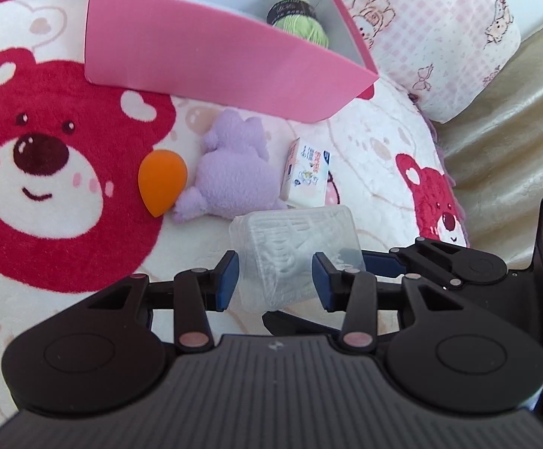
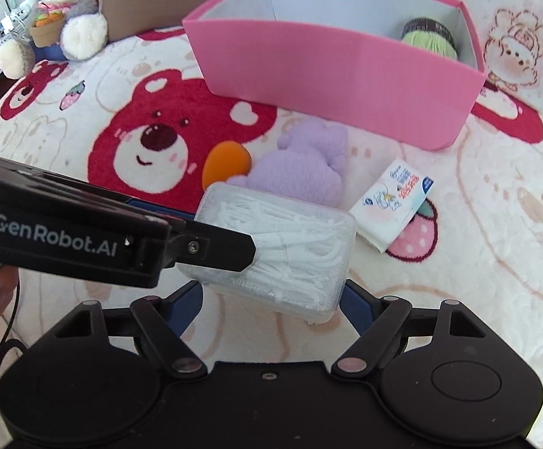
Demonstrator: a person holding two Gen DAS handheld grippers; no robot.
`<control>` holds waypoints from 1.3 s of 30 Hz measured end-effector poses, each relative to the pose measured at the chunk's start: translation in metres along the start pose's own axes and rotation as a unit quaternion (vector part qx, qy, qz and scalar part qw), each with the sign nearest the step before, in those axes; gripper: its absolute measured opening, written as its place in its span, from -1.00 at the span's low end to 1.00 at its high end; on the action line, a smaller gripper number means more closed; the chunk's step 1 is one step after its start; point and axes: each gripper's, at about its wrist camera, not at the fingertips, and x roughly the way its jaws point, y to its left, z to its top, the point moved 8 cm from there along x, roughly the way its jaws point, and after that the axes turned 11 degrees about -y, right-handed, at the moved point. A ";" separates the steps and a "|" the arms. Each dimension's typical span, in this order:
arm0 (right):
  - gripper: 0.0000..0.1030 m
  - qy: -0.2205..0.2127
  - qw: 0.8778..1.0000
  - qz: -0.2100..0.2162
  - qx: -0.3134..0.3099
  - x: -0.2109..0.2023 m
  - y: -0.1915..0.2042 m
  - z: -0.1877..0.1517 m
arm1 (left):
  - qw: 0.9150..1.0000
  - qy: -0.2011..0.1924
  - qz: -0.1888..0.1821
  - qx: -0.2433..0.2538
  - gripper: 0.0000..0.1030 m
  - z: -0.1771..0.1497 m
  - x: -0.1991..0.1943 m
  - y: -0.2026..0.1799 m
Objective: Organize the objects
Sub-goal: 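Close the left gripper on the floss-pick box and lift it, then carry the floss-pick box with the left gripper over the pink box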
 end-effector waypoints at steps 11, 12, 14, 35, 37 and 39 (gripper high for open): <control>0.64 -0.057 0.998 0.001 0.006 -0.026 0.011 0.019 | 0.999 -0.033 -0.007 0.026 -0.21 0.018 -0.032 -0.012; 0.64 -0.063 0.998 0.002 0.006 -0.028 0.012 0.020 | 0.999 -0.036 -0.007 0.030 -0.20 0.019 -0.035 -0.013; 0.64 -0.072 0.997 0.005 0.010 -0.031 0.013 0.022 | 0.998 -0.040 -0.007 0.041 -0.20 0.022 -0.040 -0.015; 0.65 -0.124 0.992 -0.001 -0.005 -0.070 0.040 0.056 | 0.996 -0.067 -0.021 0.063 -0.18 0.051 -0.090 -0.025; 0.65 -0.127 0.992 0.001 -0.005 -0.074 0.044 0.061 | 0.996 -0.069 -0.017 0.062 -0.18 0.054 -0.097 -0.027; 0.65 -0.131 0.991 0.002 -0.007 -0.077 0.048 0.065 | 0.995 -0.071 -0.014 0.065 -0.18 0.058 -0.104 -0.029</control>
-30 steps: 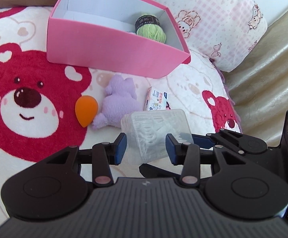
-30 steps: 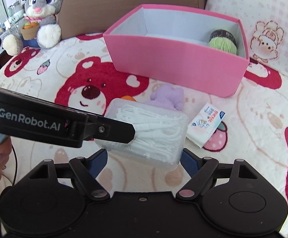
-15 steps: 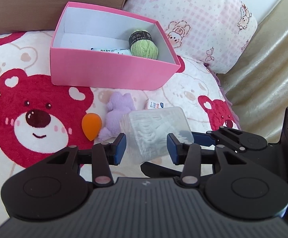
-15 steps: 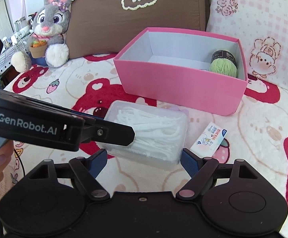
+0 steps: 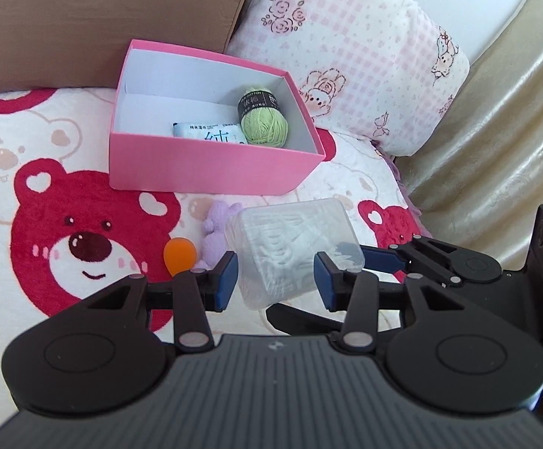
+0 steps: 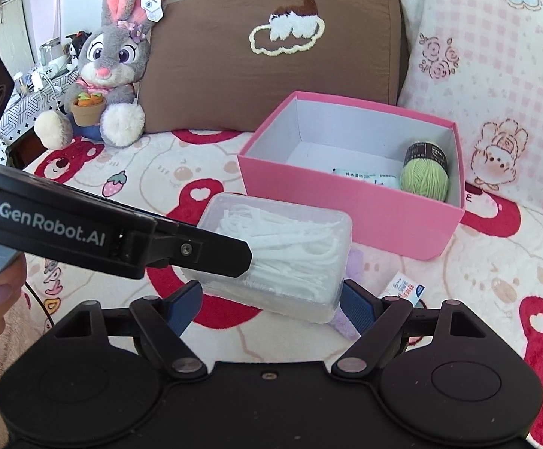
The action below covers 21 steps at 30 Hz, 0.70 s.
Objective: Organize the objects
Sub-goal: 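Carry the floss-pick box with the left gripper over the pink box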
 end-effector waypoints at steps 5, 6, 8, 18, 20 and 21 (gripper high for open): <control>0.65 -0.005 1.000 0.000 -0.001 0.003 0.005 0.019 | 1.000 -0.001 0.009 0.007 -0.17 0.021 -0.008 -0.001; 0.65 -0.007 1.000 0.001 -0.001 0.004 0.005 0.024 | 1.000 -0.002 0.012 0.008 -0.17 0.026 -0.009 0.000; 0.65 -0.013 1.000 0.000 -0.007 0.008 0.007 0.035 | 1.000 -0.005 0.016 0.010 -0.16 0.038 -0.010 0.003; 0.63 -0.035 0.999 0.005 -0.012 0.048 0.005 0.088 | 0.999 -0.018 0.045 0.004 -0.13 0.097 0.006 0.028; 0.63 -0.033 0.999 0.008 -0.011 0.061 0.000 0.096 | 0.998 -0.016 0.055 0.002 -0.12 0.109 0.017 0.035; 0.63 -0.032 0.999 0.008 -0.012 0.068 -0.003 0.100 | 0.998 -0.014 0.059 0.003 -0.12 0.114 0.023 0.038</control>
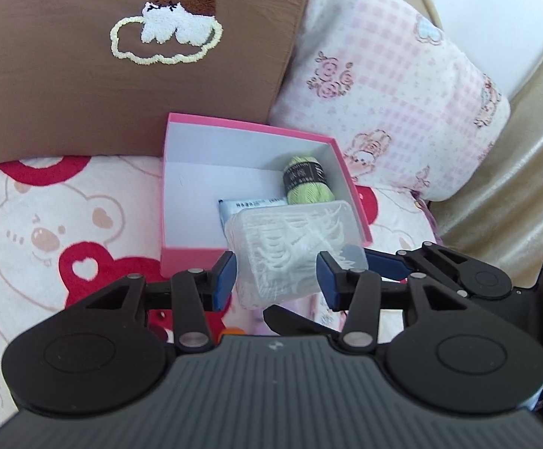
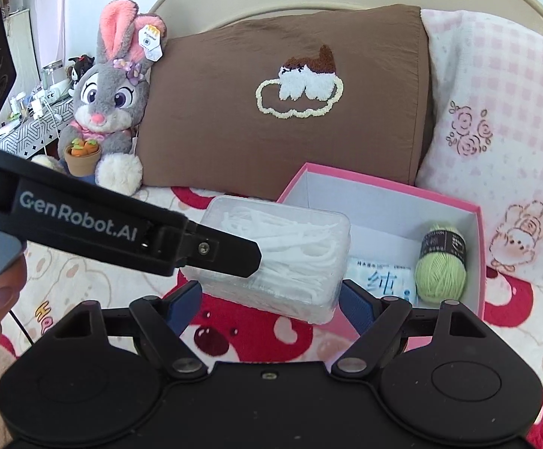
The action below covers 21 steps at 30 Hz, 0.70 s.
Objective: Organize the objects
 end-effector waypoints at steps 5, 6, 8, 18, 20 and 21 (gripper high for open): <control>0.63 0.007 1.000 0.004 0.006 0.041 -0.019 0.011 | 1.000 0.003 0.022 0.003 -0.12 0.022 0.038 0.011; 0.63 0.008 1.000 0.004 0.009 0.049 -0.024 0.012 | 1.000 0.004 0.025 0.004 -0.12 0.025 0.047 0.013; 0.63 0.009 1.000 0.006 0.014 0.064 -0.033 0.011 | 1.000 0.006 0.030 -0.001 -0.11 0.030 0.064 0.019; 0.48 0.035 0.997 0.026 0.067 0.126 -0.068 -0.022 | 0.998 0.045 0.035 -0.003 -0.12 0.015 0.138 0.050; 0.45 0.037 0.997 0.027 0.069 0.133 -0.070 -0.028 | 0.998 0.049 0.033 -0.004 -0.12 0.012 0.146 0.054; 0.44 0.039 0.996 0.027 0.069 0.137 -0.071 -0.031 | 0.998 0.050 0.034 -0.001 -0.12 0.010 0.150 0.055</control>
